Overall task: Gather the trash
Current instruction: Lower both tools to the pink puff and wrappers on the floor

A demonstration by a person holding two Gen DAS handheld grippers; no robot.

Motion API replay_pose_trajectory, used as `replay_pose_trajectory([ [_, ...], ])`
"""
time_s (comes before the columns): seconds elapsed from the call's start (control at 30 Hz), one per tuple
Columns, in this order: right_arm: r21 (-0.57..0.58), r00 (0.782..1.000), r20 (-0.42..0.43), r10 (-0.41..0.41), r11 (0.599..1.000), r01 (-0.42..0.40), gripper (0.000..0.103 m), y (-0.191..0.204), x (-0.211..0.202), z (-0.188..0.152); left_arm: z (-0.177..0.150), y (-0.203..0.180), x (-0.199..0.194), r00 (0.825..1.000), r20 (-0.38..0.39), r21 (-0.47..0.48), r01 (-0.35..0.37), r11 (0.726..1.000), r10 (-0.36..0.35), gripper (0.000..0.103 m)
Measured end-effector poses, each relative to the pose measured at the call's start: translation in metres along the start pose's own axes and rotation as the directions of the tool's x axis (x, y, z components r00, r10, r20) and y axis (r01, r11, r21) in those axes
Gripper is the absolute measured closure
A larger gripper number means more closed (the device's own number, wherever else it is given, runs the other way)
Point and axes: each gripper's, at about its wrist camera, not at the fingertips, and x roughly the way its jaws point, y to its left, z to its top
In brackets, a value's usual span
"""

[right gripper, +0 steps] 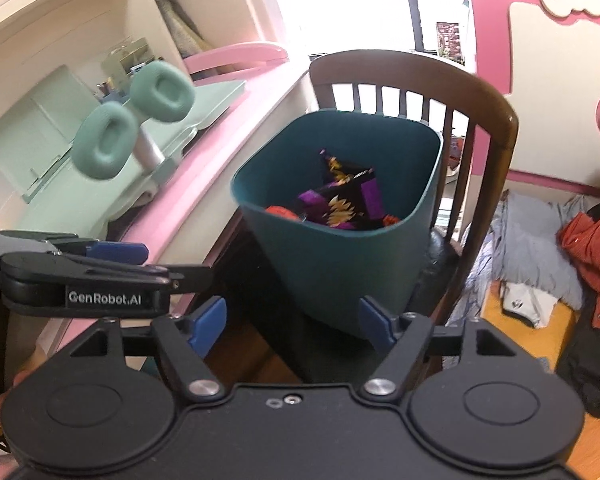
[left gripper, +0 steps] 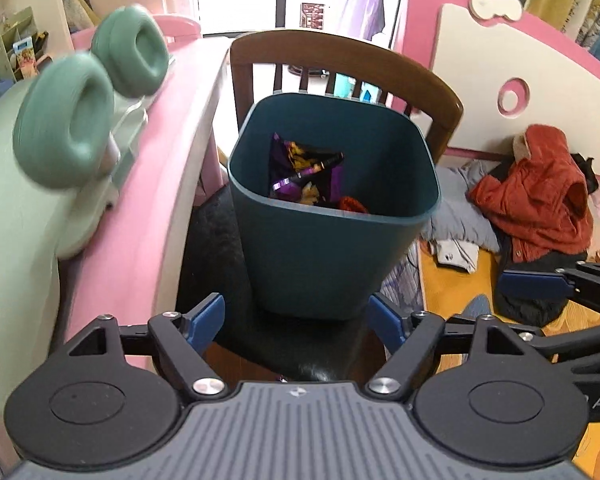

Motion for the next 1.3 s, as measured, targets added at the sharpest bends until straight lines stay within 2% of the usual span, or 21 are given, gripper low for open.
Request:
replay_pose_trajectory([
  [0.17,0.002,1.0,-0.02,0.014,1.0,-0.014,0.018,-0.003,0.012,-0.035,-0.033,0.004,0.012,0.998,-0.042,-0.035,0.035,0.999,-0.036,0.021],
  [0.23,0.002,0.999,-0.031,0.018,1.0,-0.018,0.013,-0.008,0.02,-0.052,-0.049,0.006,0.023,0.997,-0.058,-0.062,0.051,0.997,-0.055,0.017],
  [0.3,0.012,0.999,-0.047,0.016,1.0,-0.015,0.009,-0.013,0.03,-0.068,-0.064,0.007,0.037,0.995,-0.081,-0.086,0.052,0.995,-0.059,0.005],
  [0.5,0.059,0.991,-0.135,0.01,0.998,-0.003,0.003,-0.036,0.07,-0.124,-0.11,0.007,0.092,0.98,-0.186,-0.173,0.041,0.984,-0.073,0.005],
  [0.7,0.067,0.97,-0.24,-0.027,0.997,0.044,0.003,-0.058,0.127,-0.194,-0.169,0.01,0.168,0.953,-0.296,-0.252,-0.008,0.968,-0.07,0.005],
  [0.83,0.078,0.955,-0.297,-0.028,0.996,0.054,0.003,-0.074,0.176,-0.244,-0.216,0.018,0.227,0.93,-0.361,-0.322,-0.059,0.945,-0.065,0.005],
  [1.0,0.142,0.937,-0.349,-0.009,0.988,0.063,0.004,-0.096,0.242,-0.304,-0.281,0.029,0.309,0.887,-0.457,-0.376,-0.126,0.918,-0.066,0.005],
  [1.07,0.177,0.932,-0.362,-0.007,0.981,0.076,0.005,-0.106,0.269,-0.33,-0.303,0.033,0.342,0.873,-0.486,-0.363,-0.166,0.917,-0.035,0.005],
  [1.2,0.273,0.923,-0.384,0.002,0.955,0.112,0.009,-0.127,0.318,-0.378,-0.343,0.043,0.402,0.859,-0.513,-0.314,-0.202,0.928,0.014,0.005],
  [1.3,0.348,0.916,-0.402,0.007,0.926,0.146,0.012,-0.14,0.356,-0.416,-0.369,0.046,0.447,0.846,-0.53,-0.232,-0.208,0.95,0.055,0.005],
])
